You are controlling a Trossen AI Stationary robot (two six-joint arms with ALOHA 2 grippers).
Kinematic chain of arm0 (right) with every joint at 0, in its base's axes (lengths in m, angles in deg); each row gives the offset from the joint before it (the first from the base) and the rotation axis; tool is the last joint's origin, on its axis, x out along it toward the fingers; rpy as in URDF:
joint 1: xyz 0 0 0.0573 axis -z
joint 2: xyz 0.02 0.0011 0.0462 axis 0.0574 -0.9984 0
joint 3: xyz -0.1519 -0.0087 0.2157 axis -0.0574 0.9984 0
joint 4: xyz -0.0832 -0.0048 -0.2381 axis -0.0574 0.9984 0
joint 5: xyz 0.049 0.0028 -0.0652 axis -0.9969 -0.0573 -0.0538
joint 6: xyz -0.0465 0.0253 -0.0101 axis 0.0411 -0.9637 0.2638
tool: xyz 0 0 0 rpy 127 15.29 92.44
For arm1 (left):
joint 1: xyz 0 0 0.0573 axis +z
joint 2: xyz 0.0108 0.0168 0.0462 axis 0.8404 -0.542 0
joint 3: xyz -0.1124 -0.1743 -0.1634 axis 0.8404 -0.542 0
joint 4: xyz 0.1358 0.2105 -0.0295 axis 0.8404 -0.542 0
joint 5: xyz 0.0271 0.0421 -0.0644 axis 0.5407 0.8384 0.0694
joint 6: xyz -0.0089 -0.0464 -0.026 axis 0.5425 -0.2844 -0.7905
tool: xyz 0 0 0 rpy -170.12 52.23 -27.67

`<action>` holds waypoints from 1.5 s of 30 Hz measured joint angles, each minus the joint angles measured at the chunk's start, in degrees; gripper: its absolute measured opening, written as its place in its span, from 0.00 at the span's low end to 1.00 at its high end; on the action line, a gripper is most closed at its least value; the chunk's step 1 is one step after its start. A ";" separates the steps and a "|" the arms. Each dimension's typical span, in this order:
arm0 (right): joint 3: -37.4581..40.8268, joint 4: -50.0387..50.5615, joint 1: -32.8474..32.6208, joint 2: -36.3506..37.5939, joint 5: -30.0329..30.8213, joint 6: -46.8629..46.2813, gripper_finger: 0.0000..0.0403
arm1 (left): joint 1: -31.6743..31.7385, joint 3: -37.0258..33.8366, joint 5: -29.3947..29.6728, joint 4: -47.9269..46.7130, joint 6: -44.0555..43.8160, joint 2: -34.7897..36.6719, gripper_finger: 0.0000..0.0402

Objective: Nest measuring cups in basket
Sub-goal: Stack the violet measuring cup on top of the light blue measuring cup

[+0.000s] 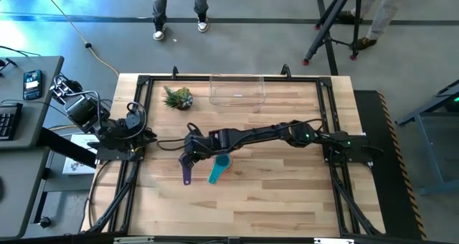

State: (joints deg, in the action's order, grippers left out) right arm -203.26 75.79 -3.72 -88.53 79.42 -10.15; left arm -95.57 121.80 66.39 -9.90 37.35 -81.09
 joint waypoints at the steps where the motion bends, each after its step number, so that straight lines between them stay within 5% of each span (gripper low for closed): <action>1: 0.00 1.16 -0.40 0.54 1.90 -1.38 0.00 | -0.01 0.00 -0.05 -0.04 0.00 0.00 0.16; 9: -0.03 18.85 -5.04 5.14 18.74 -19.52 0.00 | 0.00 0.00 -0.13 -0.12 0.00 0.00 0.16; 14: -0.02 31.12 -8.38 6.04 23.23 -31.77 0.00 | -0.02 0.00 -0.13 -0.21 1.45 0.00 0.16; 21: 0.96 35.84 -10.87 5.90 23.51 -41.04 0.00 | 0.00 0.00 -0.11 -0.19 1.51 0.00 0.16; 45: 0.94 40.04 -7.02 5.18 12.56 -39.50 0.00 | 0.00 0.00 -0.13 -0.15 1.49 0.00 0.16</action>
State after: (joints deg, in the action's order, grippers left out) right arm -202.31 115.83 -10.74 -83.35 91.98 -49.65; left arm -95.57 121.80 66.26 -10.05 38.83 -81.09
